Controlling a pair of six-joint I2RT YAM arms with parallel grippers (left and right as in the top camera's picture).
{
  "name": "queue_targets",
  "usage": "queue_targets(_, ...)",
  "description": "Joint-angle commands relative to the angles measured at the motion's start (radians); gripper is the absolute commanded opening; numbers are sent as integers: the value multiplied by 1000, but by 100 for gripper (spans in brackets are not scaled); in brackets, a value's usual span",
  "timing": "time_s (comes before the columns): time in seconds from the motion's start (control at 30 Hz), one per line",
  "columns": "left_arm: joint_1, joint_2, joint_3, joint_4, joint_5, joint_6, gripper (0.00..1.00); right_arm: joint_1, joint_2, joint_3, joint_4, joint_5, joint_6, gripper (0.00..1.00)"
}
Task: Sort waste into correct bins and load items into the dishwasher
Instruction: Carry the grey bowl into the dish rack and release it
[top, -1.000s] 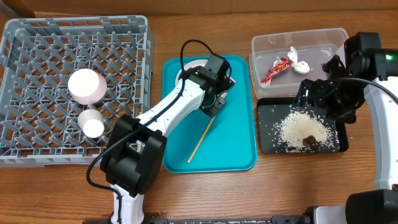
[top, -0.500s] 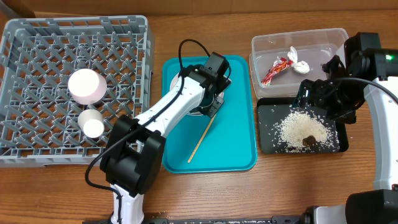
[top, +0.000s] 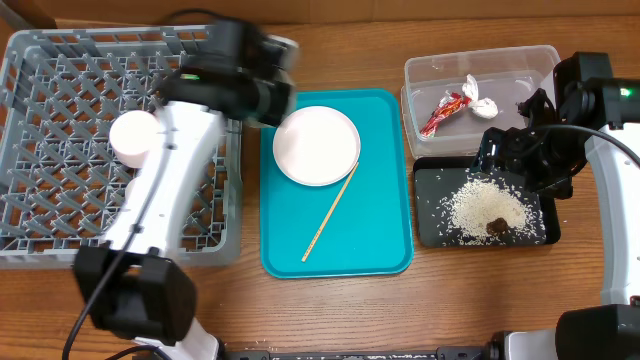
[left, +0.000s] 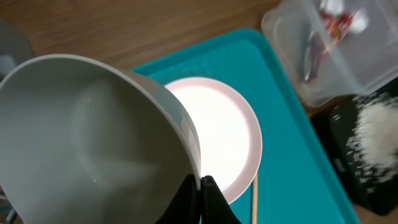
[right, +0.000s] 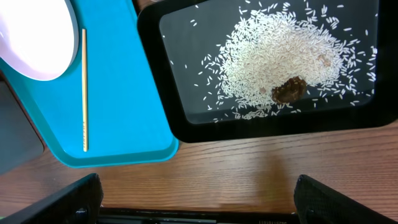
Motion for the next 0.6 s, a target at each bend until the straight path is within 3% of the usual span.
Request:
queue_targets(0.0, 129, 24, 10, -4, 386, 63, 4, 2, -10, 4, 4, -11, 0, 100)
queue_targets(0.13, 260, 95, 9, -3, 634, 86, 4, 2, -10, 4, 5, -11, 0, 100)
queue_targets(0.37, 402, 245, 9, 9, 878, 106, 4, 2, -10, 4, 4, -11, 0, 100)
queue_targets(0.57, 508, 311, 9, 20, 966, 106, 4, 2, -10, 4, 5, -11, 0, 100)
